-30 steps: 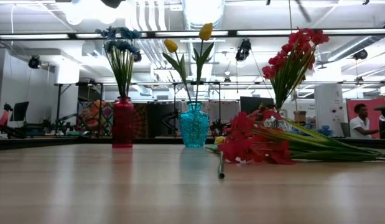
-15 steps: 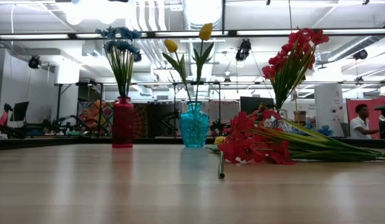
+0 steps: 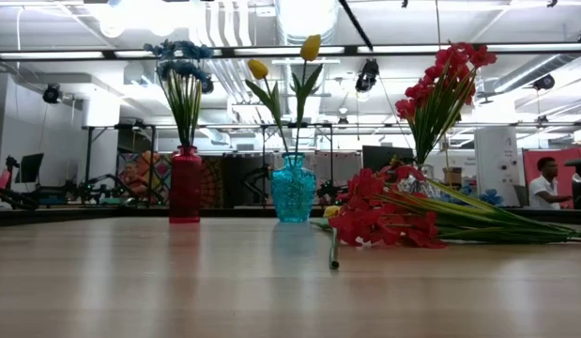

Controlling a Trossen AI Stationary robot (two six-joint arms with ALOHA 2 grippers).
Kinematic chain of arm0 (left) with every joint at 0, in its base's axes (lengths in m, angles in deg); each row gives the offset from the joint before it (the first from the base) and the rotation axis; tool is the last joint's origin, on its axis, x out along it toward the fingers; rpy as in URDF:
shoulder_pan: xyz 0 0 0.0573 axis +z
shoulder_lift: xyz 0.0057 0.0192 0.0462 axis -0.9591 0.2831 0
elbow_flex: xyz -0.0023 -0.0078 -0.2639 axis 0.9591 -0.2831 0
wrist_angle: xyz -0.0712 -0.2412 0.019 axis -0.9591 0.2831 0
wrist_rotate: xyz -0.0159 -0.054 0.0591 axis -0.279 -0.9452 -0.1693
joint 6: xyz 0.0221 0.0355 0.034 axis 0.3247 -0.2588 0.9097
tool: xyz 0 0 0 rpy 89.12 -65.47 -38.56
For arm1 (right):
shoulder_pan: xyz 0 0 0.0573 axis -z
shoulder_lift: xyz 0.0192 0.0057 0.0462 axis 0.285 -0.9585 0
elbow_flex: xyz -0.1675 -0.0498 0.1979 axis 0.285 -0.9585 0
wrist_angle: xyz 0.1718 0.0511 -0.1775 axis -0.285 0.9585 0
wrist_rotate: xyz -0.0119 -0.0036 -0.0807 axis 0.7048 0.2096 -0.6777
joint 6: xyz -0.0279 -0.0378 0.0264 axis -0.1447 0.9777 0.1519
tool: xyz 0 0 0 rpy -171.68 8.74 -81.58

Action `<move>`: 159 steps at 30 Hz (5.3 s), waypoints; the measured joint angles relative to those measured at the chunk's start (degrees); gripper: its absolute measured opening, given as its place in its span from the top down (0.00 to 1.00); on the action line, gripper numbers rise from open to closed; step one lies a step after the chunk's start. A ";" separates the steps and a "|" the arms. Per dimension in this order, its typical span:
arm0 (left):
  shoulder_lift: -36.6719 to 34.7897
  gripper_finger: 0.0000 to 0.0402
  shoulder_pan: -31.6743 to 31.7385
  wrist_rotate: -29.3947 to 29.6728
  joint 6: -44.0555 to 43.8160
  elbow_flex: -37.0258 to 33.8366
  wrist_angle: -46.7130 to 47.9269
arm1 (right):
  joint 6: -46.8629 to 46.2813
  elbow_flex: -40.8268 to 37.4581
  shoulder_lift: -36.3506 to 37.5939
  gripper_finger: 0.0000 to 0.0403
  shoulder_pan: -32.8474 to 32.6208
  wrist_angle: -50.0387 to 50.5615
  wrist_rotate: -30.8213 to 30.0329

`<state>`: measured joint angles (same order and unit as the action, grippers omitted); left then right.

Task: Sort flowers into vase by color
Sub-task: Put the bottom blue flower into the red vase

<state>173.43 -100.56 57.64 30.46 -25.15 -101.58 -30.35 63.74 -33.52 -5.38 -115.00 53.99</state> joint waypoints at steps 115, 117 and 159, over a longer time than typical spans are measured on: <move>-22.42 0.96 -6.49 33.06 16.22 1.90 15.56 | -8.40 8.69 8.55 0.52 0.86 33.56 -5.89; -25.81 0.96 -6.44 33.09 13.97 1.90 21.56 | -9.24 8.67 9.63 0.52 0.86 36.23 -5.91; -34.66 0.99 14.77 24.80 -5.63 -4.79 48.29 | -12.48 8.54 1.59 0.51 6.95 35.46 -5.98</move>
<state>138.77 -85.79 82.44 24.84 -29.94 -53.29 -42.83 72.28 -31.93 1.57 -79.55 48.01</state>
